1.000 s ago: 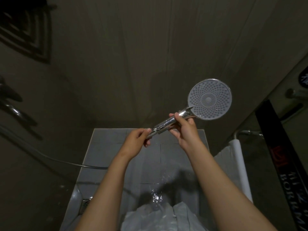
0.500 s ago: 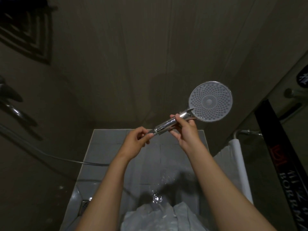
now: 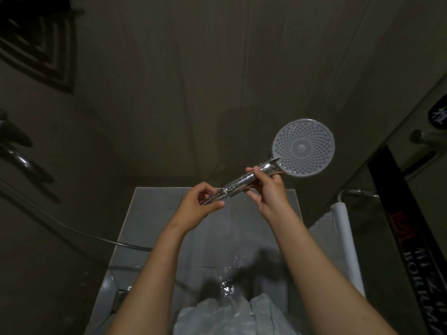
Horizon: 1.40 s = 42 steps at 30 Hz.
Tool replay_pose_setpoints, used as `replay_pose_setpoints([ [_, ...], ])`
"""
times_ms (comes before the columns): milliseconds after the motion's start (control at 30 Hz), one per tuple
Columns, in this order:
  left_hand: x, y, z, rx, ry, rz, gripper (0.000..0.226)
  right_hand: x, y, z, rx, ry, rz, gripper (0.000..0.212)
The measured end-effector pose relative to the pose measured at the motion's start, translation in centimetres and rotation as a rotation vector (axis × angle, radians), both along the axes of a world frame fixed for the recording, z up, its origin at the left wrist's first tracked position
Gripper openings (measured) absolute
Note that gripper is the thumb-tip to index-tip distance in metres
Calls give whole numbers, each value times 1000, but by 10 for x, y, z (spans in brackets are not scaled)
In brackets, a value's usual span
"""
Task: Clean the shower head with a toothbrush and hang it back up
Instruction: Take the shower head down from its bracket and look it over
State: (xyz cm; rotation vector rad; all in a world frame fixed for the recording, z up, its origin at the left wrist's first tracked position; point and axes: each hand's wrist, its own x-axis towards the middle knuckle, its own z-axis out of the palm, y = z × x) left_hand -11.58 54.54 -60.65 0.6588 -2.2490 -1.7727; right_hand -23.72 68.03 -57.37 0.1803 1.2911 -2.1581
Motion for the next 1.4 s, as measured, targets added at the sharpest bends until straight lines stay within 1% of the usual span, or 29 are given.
replay_pose_setpoints([
  [100,-2,0,1,17,-4,-12,19,0,1,-1,6,1,1,13],
  [267,0,0,-1,14,-26,-52,11,0,1,-2,12,8,-3,13],
  [533,1,4,7,20,-87,-88,35,-1,0,-1,16,15,15,18],
  [600,0,5,10,34,-80,-62,28,-1,1,-2,11,8,12,18],
  [667,0,5,10,47,-52,-19,5,0,1,-2,7,4,3,21],
  [733,-1,6,8,12,-9,24,18,0,2,-3,-4,0,-4,23],
  [800,-1,6,7,17,8,55,24,0,3,-3,-8,-3,-8,24],
  [867,-2,6,5,43,6,54,21,0,4,-3,-8,-6,-9,23],
  [967,1,3,5,28,-22,4,11,0,4,-5,-3,-6,-1,21],
  [1033,3,2,6,4,-53,-17,18,1,3,-5,6,-4,4,20],
  [1133,3,1,9,-31,-88,-49,31,3,2,-6,3,-17,9,25],
  [1200,4,3,11,-25,-97,-38,32,3,1,-5,7,-8,16,26],
  [1233,5,4,12,-17,-97,-29,28,3,1,-4,12,-2,16,27],
  [1300,6,5,11,28,-84,0,12,2,1,-3,18,0,12,28],
  [1400,6,4,9,55,-29,41,29,3,2,-3,8,0,11,26],
])
